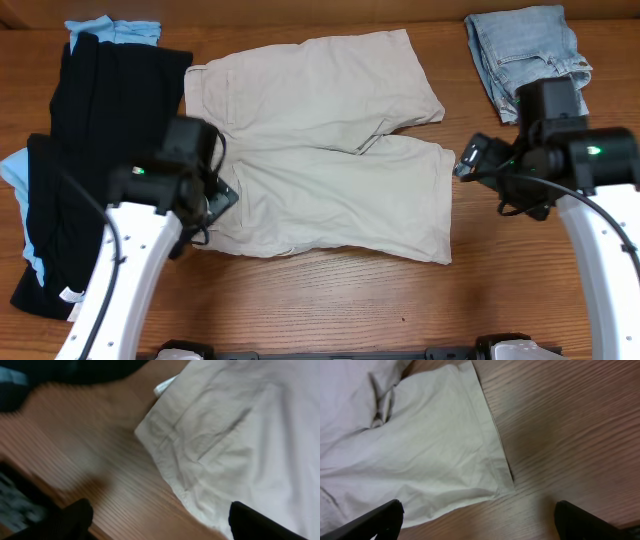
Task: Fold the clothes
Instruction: 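Move both grippers to the shorts' bottom edge and grasp it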
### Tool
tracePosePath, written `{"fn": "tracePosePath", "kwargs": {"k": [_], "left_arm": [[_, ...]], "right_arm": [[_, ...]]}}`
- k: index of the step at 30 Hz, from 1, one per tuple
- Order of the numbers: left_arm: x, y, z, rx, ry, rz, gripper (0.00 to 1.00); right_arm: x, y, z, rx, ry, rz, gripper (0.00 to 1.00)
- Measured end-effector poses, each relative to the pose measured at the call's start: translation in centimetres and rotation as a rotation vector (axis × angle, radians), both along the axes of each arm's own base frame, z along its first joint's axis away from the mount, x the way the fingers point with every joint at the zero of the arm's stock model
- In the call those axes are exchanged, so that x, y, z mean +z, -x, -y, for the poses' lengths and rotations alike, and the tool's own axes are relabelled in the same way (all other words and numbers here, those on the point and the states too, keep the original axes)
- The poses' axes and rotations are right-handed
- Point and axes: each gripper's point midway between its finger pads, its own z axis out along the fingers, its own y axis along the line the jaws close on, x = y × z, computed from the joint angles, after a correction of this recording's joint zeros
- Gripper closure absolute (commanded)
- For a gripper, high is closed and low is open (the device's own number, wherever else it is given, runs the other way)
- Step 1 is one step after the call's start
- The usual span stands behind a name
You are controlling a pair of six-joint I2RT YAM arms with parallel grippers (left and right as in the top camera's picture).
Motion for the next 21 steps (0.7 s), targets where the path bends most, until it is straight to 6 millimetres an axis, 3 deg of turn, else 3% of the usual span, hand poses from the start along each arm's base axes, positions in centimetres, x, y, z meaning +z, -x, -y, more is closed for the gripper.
{"fn": "tracePosePath", "kwargs": {"k": [6,11,17,19,21], "left_arm": [[-5.9,-0.2,1.0,0.130,0.073,0.009,0.14],[-9.4,-0.1,2.0,0.159,0.130,-0.022,0.12],[-12.3,0.6,2.6,0.180,0.147,-0.106,0.16],[-12.9,0.5,2.6,0.184,0.146,-0.120,0.28],[-13.6,0.3,2.7,0.193,0.149,-0.129,0.52]], "right_arm": [[-4.4,0.4,-0.6,0.003,-0.032,-0.058,0.00],[-5.3,0.6,-0.7,0.005,-0.041,-0.072,0.00],[-5.7,0.4,-0.8,0.006,-0.042,-0.064,0.01],[-5.9,0.4,-0.8,0.006,-0.042,-0.066,0.04],[-6.2,0.6,-0.8,0.006,-0.041,-0.075,0.07]]}}
